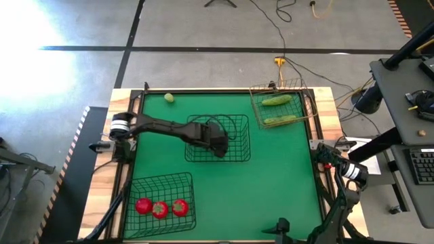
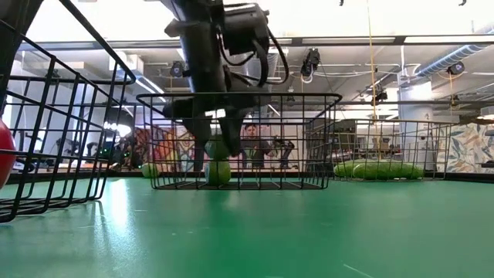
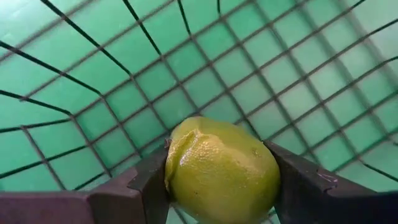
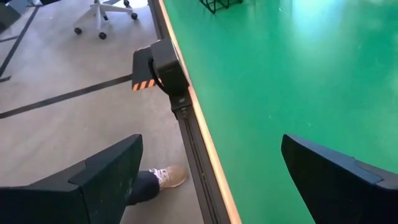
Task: Sort produce into baskets
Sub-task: Put the bottom green lime into the top black wire basket, then put the green lime into the top black wire basket
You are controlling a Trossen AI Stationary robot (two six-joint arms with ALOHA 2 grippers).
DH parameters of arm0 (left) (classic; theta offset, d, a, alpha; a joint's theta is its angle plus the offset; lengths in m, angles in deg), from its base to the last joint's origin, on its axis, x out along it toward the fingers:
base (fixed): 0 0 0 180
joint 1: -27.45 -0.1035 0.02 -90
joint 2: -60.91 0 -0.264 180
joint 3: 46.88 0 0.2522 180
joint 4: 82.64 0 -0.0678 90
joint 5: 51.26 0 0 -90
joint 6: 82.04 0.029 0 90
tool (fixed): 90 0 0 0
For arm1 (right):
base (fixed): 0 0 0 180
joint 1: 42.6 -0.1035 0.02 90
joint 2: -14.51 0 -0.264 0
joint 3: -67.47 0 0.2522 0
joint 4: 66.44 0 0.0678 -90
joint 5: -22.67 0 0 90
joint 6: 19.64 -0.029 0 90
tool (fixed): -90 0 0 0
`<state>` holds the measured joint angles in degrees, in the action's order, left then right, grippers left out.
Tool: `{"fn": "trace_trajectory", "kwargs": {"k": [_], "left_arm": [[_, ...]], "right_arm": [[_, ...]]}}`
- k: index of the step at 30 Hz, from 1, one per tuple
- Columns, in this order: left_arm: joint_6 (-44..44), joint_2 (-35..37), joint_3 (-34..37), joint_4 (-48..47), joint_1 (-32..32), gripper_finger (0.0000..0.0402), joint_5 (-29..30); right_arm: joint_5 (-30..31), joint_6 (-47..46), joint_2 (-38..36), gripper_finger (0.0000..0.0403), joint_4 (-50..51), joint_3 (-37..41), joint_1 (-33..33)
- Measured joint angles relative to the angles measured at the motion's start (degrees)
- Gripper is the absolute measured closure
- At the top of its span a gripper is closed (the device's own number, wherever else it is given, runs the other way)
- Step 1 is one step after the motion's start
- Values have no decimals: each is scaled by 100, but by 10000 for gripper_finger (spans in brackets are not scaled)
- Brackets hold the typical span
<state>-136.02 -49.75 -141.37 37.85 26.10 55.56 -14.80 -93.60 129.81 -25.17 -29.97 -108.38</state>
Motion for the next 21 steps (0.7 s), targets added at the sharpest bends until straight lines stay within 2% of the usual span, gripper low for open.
{"fn": "trace_trajectory", "kwargs": {"k": [6,13,21], "left_arm": [[-112,-78,2,8,15,193,47],[-113,-91,-64,-153,55,149,26],[320,-91,-715,-1033,108,110,63]], "right_arm": [[0,48,0,26,4,11,-11],[0,114,0,26,11,42,7],[-2,112,0,26,27,46,11]]}}
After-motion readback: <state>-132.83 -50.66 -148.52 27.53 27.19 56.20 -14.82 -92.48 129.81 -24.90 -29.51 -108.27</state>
